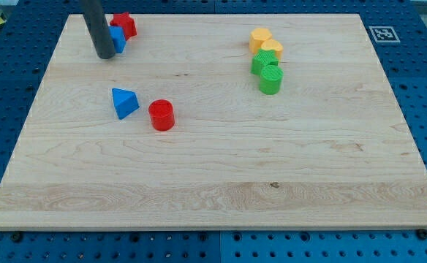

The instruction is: Move the triangle below the blue cube

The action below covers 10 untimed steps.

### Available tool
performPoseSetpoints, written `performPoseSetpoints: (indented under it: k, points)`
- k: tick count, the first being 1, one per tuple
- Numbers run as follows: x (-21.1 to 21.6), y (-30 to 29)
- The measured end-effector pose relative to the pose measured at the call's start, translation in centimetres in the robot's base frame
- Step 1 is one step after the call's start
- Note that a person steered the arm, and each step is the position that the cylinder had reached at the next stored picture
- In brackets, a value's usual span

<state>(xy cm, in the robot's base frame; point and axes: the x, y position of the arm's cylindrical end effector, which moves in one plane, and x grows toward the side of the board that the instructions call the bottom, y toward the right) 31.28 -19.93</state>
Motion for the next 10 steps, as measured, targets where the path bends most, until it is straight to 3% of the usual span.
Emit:
performPoseSetpoints:
  k: [2, 3, 4, 5, 7, 9, 10]
  points:
    - [9.4, -0.4]
    - [12.2, -2.5]
    - [14.4, -0.9]
    - [14.7, 4.3]
    - [7.3, 6.6]
    - [10.1, 10.0]
    - [7.3, 11.9]
